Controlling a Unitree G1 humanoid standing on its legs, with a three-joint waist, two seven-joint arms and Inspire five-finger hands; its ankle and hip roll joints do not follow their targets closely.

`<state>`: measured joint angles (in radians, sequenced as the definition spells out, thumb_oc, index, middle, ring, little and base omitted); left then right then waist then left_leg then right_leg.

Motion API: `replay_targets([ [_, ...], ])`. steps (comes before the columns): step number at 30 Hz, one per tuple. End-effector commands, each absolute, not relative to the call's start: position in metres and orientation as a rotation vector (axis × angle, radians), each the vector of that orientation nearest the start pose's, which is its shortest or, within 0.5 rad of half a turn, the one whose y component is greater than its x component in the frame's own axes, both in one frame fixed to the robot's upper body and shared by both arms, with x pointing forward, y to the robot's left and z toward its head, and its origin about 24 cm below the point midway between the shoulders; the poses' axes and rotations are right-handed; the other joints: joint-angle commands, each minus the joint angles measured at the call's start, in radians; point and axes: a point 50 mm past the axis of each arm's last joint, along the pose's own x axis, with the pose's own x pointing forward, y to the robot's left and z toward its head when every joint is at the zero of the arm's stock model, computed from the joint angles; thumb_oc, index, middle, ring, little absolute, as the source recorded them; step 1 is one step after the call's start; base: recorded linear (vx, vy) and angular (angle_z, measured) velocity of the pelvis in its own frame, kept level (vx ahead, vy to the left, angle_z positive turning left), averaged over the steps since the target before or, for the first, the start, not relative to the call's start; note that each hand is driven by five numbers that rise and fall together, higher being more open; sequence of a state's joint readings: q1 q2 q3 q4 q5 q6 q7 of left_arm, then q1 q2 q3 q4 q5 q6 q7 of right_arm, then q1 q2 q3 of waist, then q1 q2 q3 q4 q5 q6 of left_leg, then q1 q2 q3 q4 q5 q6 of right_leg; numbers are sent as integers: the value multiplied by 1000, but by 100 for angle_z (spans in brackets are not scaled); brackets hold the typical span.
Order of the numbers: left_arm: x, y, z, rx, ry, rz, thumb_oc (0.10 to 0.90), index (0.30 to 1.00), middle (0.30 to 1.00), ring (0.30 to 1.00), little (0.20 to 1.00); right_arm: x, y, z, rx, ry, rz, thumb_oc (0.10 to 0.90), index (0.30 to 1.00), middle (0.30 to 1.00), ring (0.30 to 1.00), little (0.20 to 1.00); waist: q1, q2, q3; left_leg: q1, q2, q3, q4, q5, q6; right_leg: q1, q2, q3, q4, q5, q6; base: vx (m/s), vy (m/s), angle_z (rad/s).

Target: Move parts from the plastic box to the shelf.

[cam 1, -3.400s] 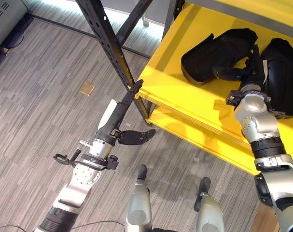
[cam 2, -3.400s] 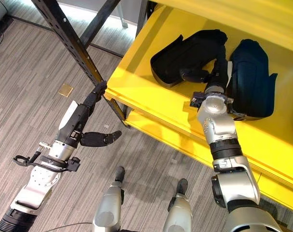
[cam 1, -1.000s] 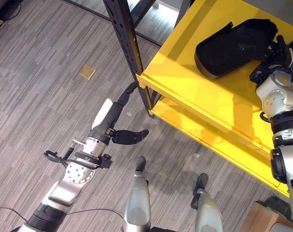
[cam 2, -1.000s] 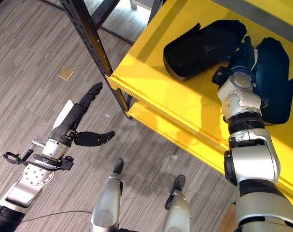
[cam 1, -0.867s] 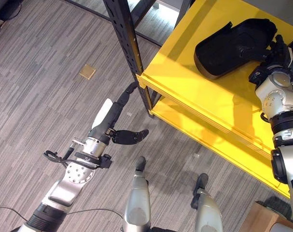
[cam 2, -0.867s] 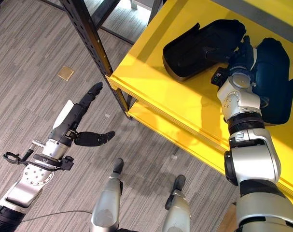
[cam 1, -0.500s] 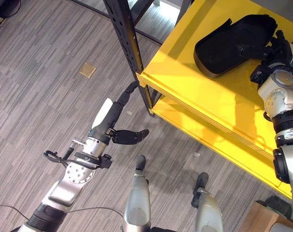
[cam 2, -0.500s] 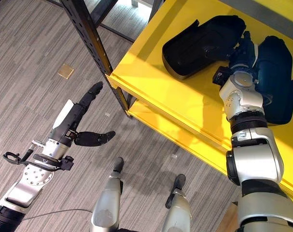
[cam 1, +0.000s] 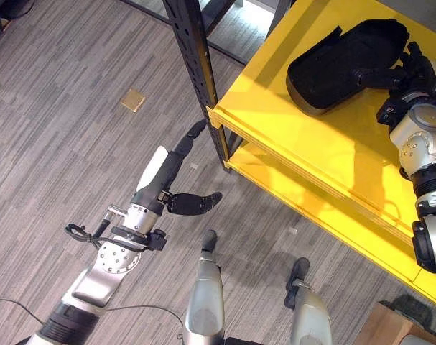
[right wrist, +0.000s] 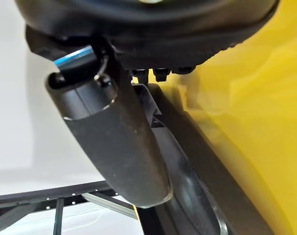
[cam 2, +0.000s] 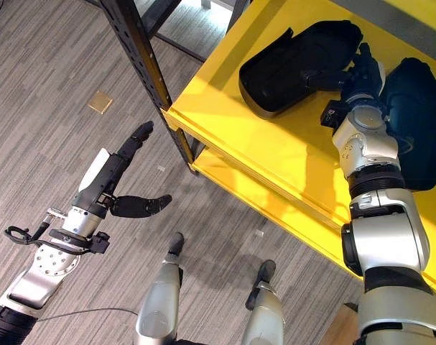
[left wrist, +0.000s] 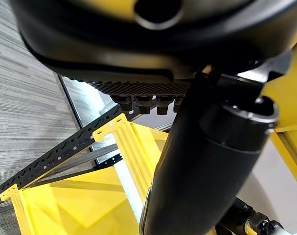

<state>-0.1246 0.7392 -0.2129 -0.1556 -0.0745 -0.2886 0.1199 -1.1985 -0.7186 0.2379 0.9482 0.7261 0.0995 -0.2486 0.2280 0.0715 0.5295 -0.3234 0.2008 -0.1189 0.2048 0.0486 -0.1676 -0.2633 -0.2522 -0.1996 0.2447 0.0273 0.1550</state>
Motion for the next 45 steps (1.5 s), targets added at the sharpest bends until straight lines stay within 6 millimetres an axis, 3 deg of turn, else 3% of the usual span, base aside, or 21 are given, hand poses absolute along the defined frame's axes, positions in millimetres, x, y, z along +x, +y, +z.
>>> replay_targets([
  [1, 246, 190, 187, 548, -755, -240, 900, 1000, 1000, 1000, 1000, 387, -253, 361, -21, -490, -253, 900, 1000, 1000, 1000, 1000, 19, -29, -10, -72, -26, 53, -13, 56, 73, 92, 46, 20, 99, -185, -84, 34, -15, 1],
  [20, 245, 195, 190, 576, -749, -243, 900, 1000, 1000, 1000, 1000, 386, -248, 366, -139, -490, -236, 900, 1000, 1000, 1000, 1000, 47, -62, -10, -95, -30, 45, -5, 57, 73, 139, 52, 0, 68, -189, -78, 4, -11, 3],
  [32, 248, 190, 190, 572, -748, -250, 900, 1000, 1000, 1000, 1000, 380, -282, 358, -145, -421, -631, 900, 1000, 1000, 1000, 1000, 34, -61, -10, -93, -22, 53, -8, 51, 69, 150, 54, 8, 50, -189, -75, -3, 0, 0],
  [37, 248, 182, 186, 530, -744, -243, 900, 1000, 1000, 1000, 1000, 361, -303, 369, -125, -528, -893, 900, 1000, 1000, 1000, 1000, 10, -36, -10, -83, -18, 65, -20, 57, 67, 137, 51, 20, 47, -180, -71, -42, 69, -11],
  [41, 248, 178, 184, 514, -744, -251, 900, 1000, 1000, 1000, 1000, 359, -301, 373, -136, -563, -919, 900, 1000, 1000, 1000, 1000, 6, -26, -16, -73, -19, 69, -29, 56, 66, 131, 47, 24, 51, -183, -72, -18, 49, -5],
  [45, 246, 174, 179, 495, -737, -268, 900, 1000, 1000, 1000, 1000, 348, -290, 388, -172, -757, -911, 900, 1000, 1000, 1000, 1000, -5, -15, -25, -55, -20, 76, -35, 53, 66, 130, 40, 29, 53, -182, -69, 0, 40, -1],
])
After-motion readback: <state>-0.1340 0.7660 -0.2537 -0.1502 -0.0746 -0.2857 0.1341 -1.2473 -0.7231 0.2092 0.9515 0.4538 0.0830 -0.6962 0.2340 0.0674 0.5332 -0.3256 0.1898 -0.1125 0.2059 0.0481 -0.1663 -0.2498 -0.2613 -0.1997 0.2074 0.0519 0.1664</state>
